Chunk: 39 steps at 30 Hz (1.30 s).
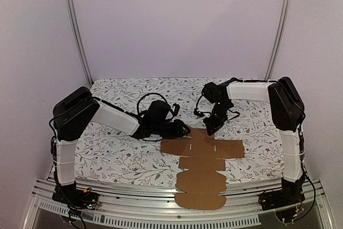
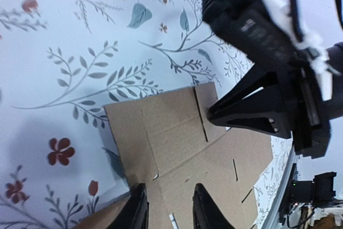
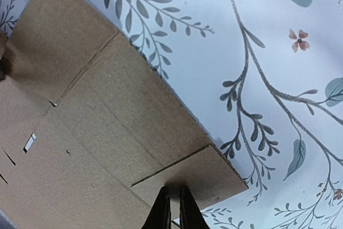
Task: Fold the paper box
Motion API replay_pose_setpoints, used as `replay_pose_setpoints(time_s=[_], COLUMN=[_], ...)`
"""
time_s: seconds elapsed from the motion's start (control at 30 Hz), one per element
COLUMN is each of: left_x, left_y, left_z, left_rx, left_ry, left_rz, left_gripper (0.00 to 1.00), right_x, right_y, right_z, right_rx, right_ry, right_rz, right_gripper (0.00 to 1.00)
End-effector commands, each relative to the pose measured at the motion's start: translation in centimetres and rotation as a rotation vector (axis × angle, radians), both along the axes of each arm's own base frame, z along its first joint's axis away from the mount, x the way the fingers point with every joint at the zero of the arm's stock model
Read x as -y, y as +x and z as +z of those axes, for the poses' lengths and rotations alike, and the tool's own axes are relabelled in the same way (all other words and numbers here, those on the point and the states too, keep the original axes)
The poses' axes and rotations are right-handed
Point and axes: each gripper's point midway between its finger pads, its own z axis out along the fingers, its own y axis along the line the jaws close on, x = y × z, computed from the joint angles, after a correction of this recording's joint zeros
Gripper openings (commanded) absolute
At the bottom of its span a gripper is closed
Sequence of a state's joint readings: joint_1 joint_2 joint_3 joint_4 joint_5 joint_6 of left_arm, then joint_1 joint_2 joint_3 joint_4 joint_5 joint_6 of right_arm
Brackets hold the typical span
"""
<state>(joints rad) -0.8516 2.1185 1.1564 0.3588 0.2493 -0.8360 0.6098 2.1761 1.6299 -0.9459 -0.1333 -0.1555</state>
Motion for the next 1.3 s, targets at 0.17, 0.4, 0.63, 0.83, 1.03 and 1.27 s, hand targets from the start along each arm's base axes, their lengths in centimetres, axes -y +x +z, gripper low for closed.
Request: replay_pose_setpoints(time_s=[0.17,0.4,0.63,0.83,1.03,1.27], left_x=[-5.3,-4.0,-1.1,0.6,2.4,3.9], left_y=[1.5,2.8,2.9,1.6,0.6,0.0], left_z=[-1.1,-3.9,-1.7,0.8,0.4,-0.3], left_rx=[-0.020,-0.076,-0.030,0.026,0.014,0.002], left_ry=[0.242,0.240,0.109,0.051,0.036,0.021], left_rz=[0.174,0.170,0.101,0.043,-0.008,-0.043], left_gripper=[0.43,0.19,0.04,0.00,0.00,0.00], right_x=[2.0,2.0,2.1,2.5,2.5,2.5], right_y=[-3.2,-3.3,-3.3,-3.1,-3.1,-3.1], right_z=[-6.8,-6.7,-6.8,-6.8,-6.8,-6.9], right_rx=[-0.176,-0.189,-0.203,-0.210,-0.212,-0.214], right_ry=[-0.084,-0.071,-0.061,-0.057,-0.058,-0.058], right_rz=[-0.031,-0.038,-0.048,-0.063,-0.064,-0.064], right_gripper=[0.06,0.06,0.06,0.06,0.06,0.06])
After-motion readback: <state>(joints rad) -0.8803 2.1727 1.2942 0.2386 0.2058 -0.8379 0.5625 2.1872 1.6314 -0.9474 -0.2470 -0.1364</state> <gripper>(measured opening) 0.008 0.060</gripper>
